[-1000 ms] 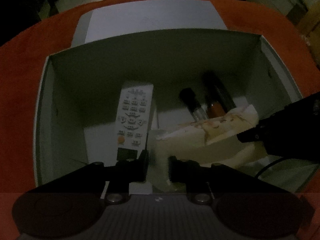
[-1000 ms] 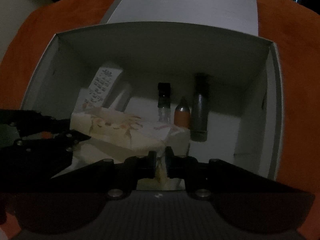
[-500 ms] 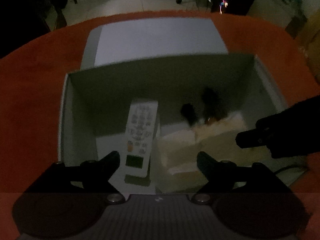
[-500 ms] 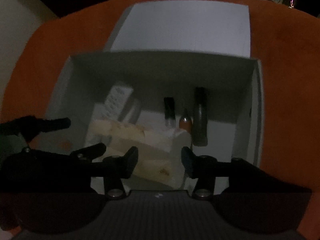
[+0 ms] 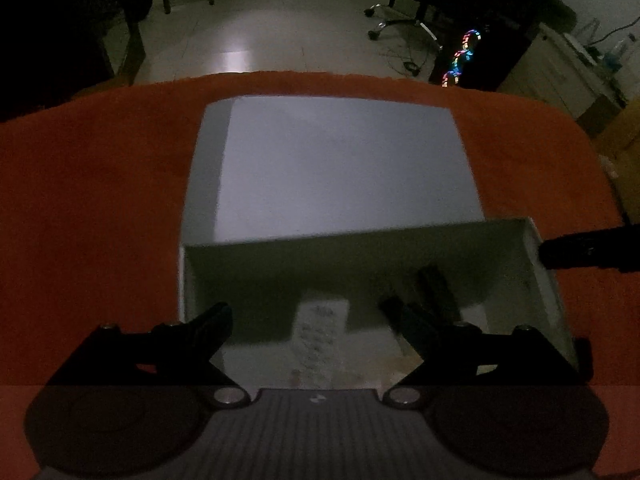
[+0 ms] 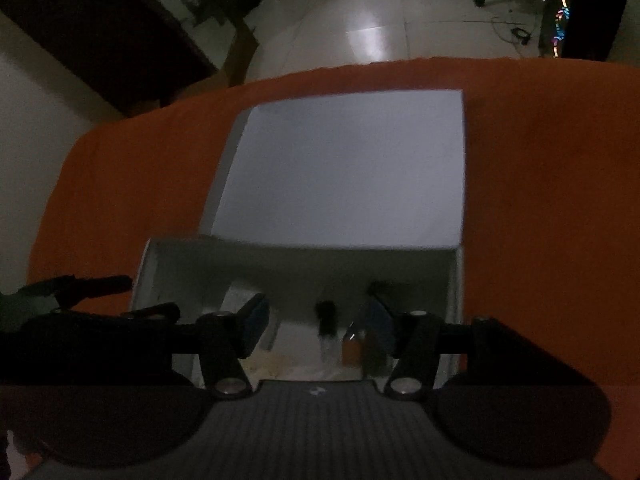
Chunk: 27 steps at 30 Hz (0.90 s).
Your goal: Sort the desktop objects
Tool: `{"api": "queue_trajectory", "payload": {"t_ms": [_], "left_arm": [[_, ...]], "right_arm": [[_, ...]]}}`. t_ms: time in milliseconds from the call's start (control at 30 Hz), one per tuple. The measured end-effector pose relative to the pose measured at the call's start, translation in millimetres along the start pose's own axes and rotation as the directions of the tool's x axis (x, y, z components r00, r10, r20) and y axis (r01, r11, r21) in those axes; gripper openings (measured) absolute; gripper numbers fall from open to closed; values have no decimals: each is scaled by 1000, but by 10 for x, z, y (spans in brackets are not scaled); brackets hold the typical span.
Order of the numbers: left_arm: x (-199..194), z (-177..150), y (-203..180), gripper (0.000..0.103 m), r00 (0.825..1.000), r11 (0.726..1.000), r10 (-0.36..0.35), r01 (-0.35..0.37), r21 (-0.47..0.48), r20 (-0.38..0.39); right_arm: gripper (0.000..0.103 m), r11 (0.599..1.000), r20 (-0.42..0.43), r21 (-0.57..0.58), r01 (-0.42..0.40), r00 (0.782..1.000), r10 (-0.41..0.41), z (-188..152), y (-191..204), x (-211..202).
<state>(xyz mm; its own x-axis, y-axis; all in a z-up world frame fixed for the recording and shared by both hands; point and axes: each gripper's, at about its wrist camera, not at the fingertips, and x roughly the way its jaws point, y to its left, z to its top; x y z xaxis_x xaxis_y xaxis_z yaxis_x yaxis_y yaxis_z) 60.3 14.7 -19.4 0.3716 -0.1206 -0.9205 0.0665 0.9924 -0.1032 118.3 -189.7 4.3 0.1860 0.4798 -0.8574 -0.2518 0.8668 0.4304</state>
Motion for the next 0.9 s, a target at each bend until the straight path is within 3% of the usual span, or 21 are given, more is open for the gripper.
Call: {"api": "queue_trajectory", "payload": {"t_ms": [100, 167, 233, 267, 433, 533, 733, 900], "left_arm": [[84, 190, 141, 93, 999, 1000, -28, 28, -12, -31], [147, 303, 237, 97, 1000, 1000, -9, 8, -25, -27], [222, 417, 325, 99, 1000, 1000, -5, 4, -26, -28], [269, 476, 374, 99, 1000, 1000, -5, 4, -29, -31], [555, 749, 617, 103, 999, 999, -22, 19, -48, -46], [749, 881, 710, 103, 996, 998, -70, 69, -10, -62], [1141, 1041, 860, 103, 996, 999, -32, 34, 25, -81], [1467, 1185, 1058, 103, 993, 998, -61, 61, 1, -100]], "right_arm": [[64, 1000, 8, 18, 4, 1000, -4, 203, -137, 15], [69, 999, 20, 29, 16, 1000, -17, 318, -221, 28], [82, 999, 18, 35, 14, 1000, -15, 437, -317, 70], [84, 999, 18, 43, 15, 1000, -16, 512, -372, 100], [87, 996, 18, 84, 38, 999, -40, 767, -605, 303], [88, 995, 8, 75, 60, 998, -60, 912, -711, 502], [88, 993, -35, 62, 98, 995, -96, 1014, -884, 903], [88, 994, -57, 49, 100, 994, -97, 1100, -988, 1182]]}}
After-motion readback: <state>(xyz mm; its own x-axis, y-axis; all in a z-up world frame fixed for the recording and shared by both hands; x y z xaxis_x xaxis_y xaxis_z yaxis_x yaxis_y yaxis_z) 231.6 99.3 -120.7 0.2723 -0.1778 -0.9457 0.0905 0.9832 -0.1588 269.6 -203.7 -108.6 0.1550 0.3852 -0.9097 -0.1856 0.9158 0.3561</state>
